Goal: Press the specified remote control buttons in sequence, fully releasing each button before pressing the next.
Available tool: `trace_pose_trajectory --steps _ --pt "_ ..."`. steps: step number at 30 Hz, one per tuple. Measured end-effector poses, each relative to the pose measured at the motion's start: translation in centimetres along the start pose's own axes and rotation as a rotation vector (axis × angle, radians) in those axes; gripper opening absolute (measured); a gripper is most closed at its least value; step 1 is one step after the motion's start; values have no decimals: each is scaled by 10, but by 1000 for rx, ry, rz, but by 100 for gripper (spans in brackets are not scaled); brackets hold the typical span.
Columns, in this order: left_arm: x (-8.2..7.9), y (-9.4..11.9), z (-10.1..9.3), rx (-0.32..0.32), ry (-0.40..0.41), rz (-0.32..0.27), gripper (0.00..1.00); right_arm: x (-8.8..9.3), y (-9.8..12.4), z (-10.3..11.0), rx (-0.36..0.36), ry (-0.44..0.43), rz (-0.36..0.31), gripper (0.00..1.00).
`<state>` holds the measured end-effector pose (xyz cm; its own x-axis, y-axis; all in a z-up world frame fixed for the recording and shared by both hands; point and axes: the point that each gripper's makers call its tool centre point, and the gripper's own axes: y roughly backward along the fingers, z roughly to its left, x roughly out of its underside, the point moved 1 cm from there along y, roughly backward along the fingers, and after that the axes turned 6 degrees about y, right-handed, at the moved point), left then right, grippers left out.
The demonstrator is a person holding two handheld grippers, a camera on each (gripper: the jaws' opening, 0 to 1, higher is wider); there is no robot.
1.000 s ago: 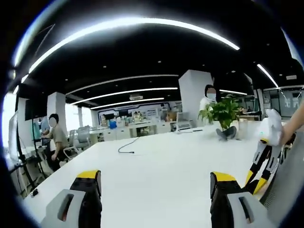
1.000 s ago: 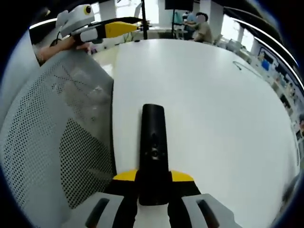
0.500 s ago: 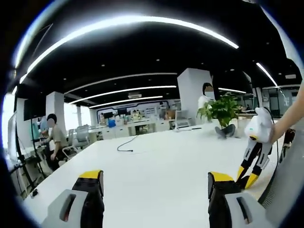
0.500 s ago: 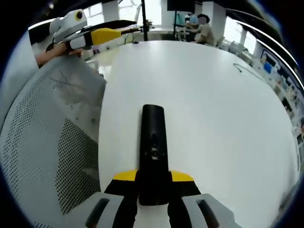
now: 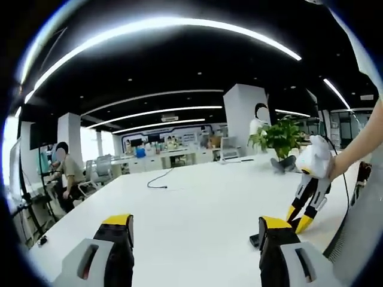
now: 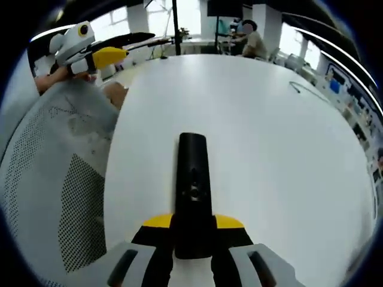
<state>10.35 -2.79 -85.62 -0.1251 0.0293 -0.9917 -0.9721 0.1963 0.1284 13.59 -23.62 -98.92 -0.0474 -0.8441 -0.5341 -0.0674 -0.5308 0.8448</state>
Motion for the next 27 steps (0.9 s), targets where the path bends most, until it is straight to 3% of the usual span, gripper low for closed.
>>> trace_pose_trajectory --steps 27 --pt "-2 -1 -4 24 4 -1 89 -1 -2 -26 -1 48 58 21"
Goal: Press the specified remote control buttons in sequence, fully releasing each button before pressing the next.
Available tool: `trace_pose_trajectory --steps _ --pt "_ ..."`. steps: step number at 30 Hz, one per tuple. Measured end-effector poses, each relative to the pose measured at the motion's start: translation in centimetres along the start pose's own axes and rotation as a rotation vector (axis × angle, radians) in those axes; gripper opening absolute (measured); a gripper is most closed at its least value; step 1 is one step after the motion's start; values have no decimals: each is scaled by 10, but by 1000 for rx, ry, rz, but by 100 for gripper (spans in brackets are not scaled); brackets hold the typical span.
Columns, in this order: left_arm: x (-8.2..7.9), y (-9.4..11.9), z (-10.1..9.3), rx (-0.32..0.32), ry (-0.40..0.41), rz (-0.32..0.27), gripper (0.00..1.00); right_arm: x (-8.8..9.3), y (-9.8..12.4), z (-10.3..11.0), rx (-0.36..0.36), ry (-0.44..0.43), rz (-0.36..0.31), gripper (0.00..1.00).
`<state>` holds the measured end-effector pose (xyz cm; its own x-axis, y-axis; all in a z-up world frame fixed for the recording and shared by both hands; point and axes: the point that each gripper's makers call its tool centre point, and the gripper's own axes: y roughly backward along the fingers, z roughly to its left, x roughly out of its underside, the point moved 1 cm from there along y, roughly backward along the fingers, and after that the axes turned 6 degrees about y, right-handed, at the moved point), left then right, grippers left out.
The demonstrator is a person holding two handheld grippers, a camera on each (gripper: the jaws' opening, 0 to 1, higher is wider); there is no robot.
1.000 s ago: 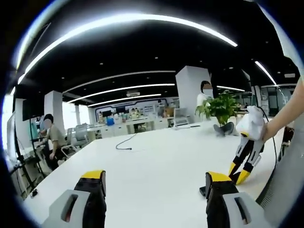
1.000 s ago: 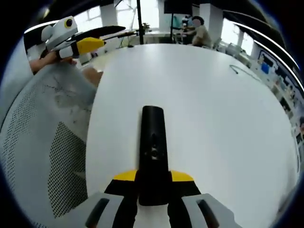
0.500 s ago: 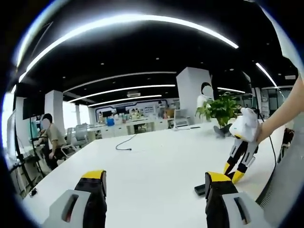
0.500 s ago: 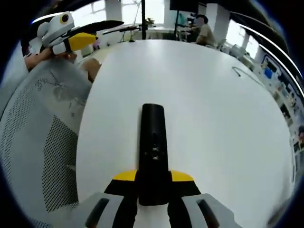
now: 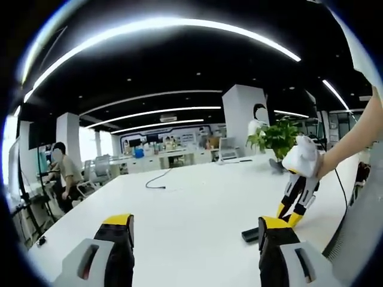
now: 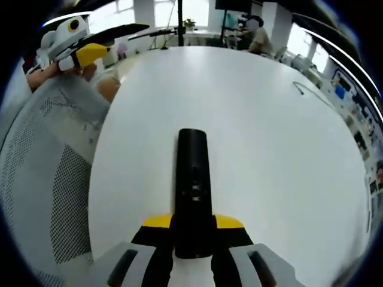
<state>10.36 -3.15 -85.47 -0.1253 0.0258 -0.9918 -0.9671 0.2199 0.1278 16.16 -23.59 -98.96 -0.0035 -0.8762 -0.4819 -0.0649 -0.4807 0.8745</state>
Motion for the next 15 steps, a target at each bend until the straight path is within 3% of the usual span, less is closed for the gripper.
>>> trace_pose_trajectory --steps 15 --pt "1 0 -3 10 -10 11 90 2 0 -18 -6 2 13 21"
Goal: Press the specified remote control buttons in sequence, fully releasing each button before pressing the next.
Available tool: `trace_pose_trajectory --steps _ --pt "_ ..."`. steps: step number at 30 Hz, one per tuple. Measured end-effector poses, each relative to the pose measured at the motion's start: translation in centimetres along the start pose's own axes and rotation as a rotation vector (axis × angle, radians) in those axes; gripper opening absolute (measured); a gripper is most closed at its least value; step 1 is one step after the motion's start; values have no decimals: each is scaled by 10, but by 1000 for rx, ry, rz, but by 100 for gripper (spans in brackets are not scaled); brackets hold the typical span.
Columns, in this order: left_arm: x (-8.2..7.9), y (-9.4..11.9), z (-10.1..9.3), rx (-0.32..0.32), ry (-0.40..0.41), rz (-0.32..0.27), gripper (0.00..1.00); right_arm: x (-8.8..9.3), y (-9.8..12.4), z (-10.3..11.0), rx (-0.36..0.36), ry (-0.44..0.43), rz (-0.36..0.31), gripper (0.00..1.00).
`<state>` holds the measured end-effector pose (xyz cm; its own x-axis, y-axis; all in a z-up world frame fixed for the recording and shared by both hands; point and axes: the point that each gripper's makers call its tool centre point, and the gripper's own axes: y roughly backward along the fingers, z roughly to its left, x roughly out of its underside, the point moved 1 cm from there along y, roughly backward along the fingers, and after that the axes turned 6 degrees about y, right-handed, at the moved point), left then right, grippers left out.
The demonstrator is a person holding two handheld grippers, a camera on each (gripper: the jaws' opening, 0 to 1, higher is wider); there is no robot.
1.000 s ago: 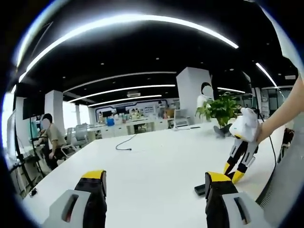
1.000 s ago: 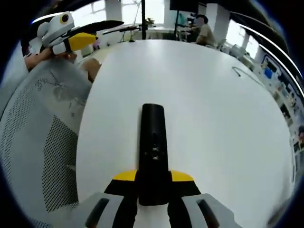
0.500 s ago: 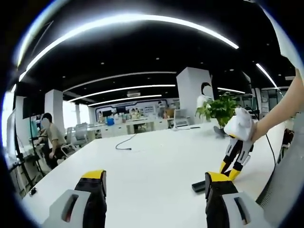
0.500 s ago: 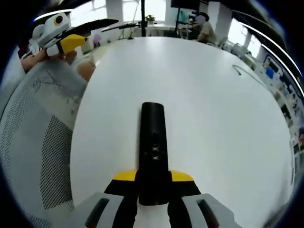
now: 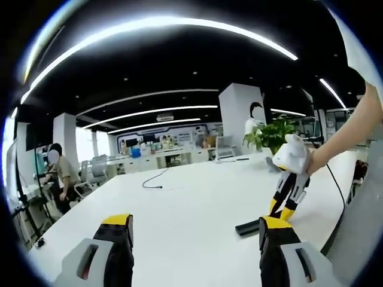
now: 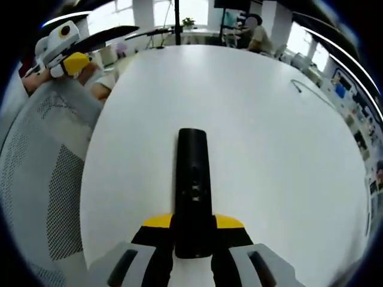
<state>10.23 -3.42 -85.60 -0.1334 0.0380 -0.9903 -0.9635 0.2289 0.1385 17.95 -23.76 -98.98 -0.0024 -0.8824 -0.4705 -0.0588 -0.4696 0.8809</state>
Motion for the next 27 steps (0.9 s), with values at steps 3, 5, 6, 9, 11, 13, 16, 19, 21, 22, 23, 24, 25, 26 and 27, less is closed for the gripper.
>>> trace_pose_trajectory --steps 3,5,6,9,11,13,16,19,21,22,23,24,25,26,27 --pt "0 0 0 2 -7 1 89 0 0 -5 -4 4 3 21" --pt "0 0 -1 3 -6 -1 89 1 0 -10 -5 8 6 21" --pt "0 0 0 -1 -7 0 89 1 0 -12 -5 8 7 21" --pt "0 0 1 -7 0 2 89 1 0 -17 -8 8 16 21" --pt "1 0 0 -2 2 5 89 1 -1 -19 -9 9 21 21" --pt "1 0 -1 4 -5 8 89 1 -1 -22 -10 4 24 21" --pt "2 0 0 0 -1 10 89 1 -1 -27 -10 4 30 21" --pt "3 -1 0 1 1 17 89 2 -2 -30 -13 2 34 21" --pt "3 -1 -1 7 0 19 89 2 -2 -32 -16 6 37 21" --pt "4 -1 -1 7 0 21 89 2 -2 -34 -18 9 39 21" --pt "4 -1 -1 4 0 22 89 2 -2 -35 -19 12 41 21" --pt "4 -2 0 3 4 22 89 2 -2 -36 -20 12 44 21" --pt "4 -2 0 1 7 23 89 2 -2 -37 -23 13 46 21" --pt "5 -2 0 0 9 26 88 2 -2 -38 -23 13 49 21" --pt "5 -2 0 2 10 29 88 2 -2 -39 -23 14 51 21"
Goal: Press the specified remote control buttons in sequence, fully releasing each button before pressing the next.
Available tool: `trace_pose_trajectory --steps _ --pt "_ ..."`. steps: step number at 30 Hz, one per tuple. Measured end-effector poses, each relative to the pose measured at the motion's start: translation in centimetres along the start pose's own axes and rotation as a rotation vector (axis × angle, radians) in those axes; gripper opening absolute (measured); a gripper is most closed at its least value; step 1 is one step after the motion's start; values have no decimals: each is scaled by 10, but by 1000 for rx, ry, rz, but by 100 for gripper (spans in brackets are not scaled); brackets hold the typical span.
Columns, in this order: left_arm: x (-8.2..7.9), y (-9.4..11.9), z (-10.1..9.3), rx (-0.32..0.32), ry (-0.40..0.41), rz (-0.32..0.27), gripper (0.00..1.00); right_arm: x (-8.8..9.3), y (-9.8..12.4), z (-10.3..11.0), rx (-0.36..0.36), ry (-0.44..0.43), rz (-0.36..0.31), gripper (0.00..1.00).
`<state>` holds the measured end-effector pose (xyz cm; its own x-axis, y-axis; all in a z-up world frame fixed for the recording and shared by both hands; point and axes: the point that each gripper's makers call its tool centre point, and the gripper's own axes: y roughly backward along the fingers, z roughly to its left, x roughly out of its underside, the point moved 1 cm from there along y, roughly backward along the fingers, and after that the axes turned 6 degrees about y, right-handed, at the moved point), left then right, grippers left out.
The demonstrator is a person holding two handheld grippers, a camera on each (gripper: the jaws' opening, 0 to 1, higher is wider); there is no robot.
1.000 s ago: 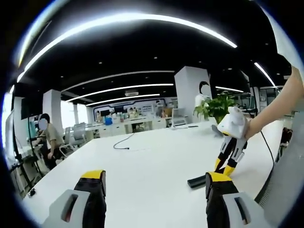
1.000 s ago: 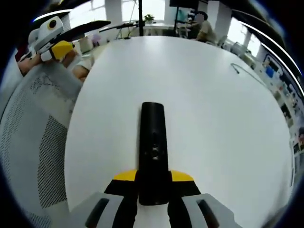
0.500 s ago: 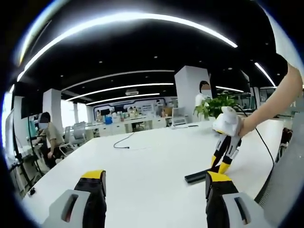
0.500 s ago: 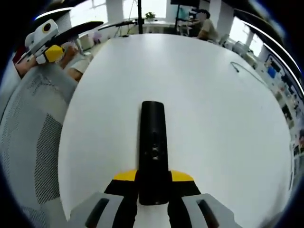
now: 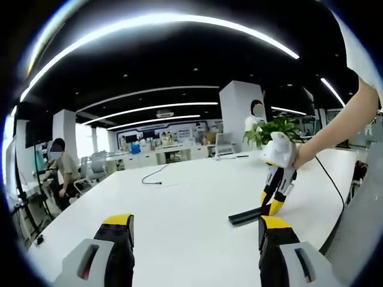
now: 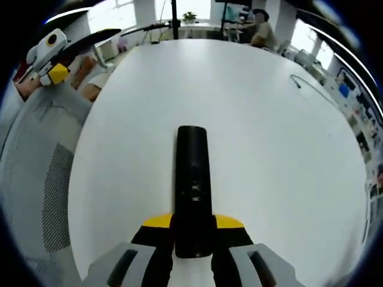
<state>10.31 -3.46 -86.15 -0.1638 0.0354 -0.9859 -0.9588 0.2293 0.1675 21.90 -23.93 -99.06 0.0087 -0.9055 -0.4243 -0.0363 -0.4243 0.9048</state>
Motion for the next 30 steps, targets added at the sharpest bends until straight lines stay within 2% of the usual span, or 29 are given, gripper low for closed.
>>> trace_pose_trajectory --steps 14,24,30 --pt "1 0 -3 16 0 5 88 0 -1 -20 -1 -4 12 21" --pt "2 -1 -4 22 9 12 88 -1 -2 -26 -2 -1 14 21" --pt "2 -1 -6 27 16 11 88 -1 -1 -29 -5 0 -7 21"
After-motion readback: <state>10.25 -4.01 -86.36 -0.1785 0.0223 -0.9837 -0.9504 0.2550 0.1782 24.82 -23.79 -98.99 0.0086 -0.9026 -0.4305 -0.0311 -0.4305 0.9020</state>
